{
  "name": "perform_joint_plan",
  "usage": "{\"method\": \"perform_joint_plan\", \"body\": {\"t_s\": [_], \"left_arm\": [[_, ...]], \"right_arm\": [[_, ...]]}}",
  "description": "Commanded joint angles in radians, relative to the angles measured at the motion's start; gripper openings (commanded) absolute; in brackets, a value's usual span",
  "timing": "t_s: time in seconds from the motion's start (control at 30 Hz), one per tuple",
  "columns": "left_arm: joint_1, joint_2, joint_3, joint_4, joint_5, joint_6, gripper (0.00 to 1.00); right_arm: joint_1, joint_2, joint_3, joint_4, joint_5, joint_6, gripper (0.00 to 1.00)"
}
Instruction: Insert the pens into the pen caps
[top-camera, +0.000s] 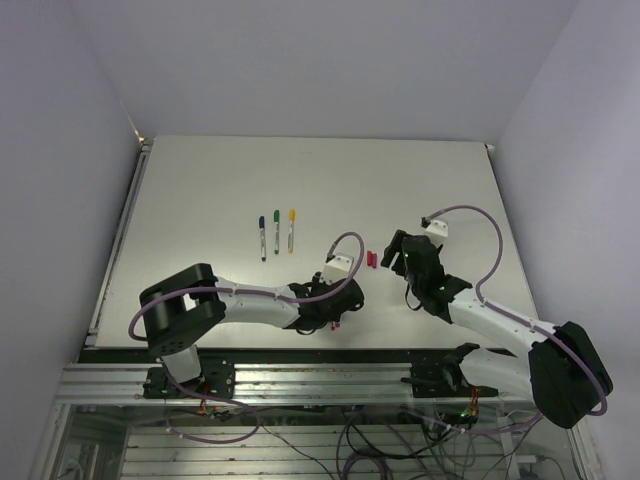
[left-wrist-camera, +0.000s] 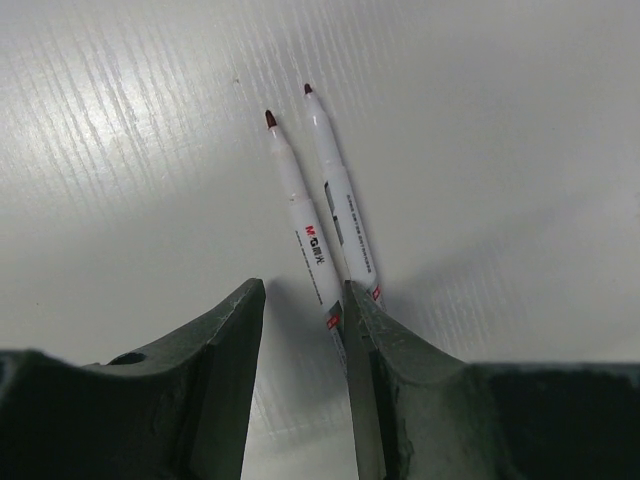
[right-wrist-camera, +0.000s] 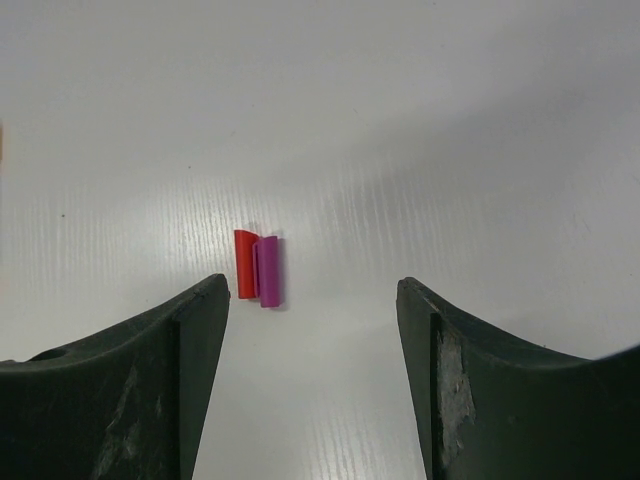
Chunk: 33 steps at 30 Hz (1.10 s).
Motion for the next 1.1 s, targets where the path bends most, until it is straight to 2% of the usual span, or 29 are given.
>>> {"method": "perform_joint_plan", "body": {"t_s": [0.0,0.23,0.43,0.77,0.87,1.07], "left_arm": [[-0.005,0.017,0.033,-0.043,-0.043,-0.027,0.47],[-0.005,0.021,0.033,-0.091,-0.057,-0.033,0.47],[-0.005,0.014,0.02,-0.131,-0.07,-0.042,0.42],[-0.005,0.03,-0.023,-0.193,-0.06,-0.064,0.21],[-0.005,0.02,-0.065,-0.17,-0.032,-0.072,0.07],[-0.005,0.032,-0.103,-0.146,0.014,-0.07,0.07]], "right_arm": [[-0.004,-0.024,-0.011,0.02,0.001,0.011,0.67],[-0.004,-0.019,-0.003,0.027,-0.014,0.018,0.67],[-0.003,0.012,0.027,0.022,-0.021,0.004,0.67],[-0.004,0.121,0.136,-0.007,-0.064,-0.053,0.67],[-0.003,0.165,0.171,-0.017,-0.103,-0.082,0.66],[-0.003,0.266,0.241,-0.045,-0.175,-0.14,0.56]]}}
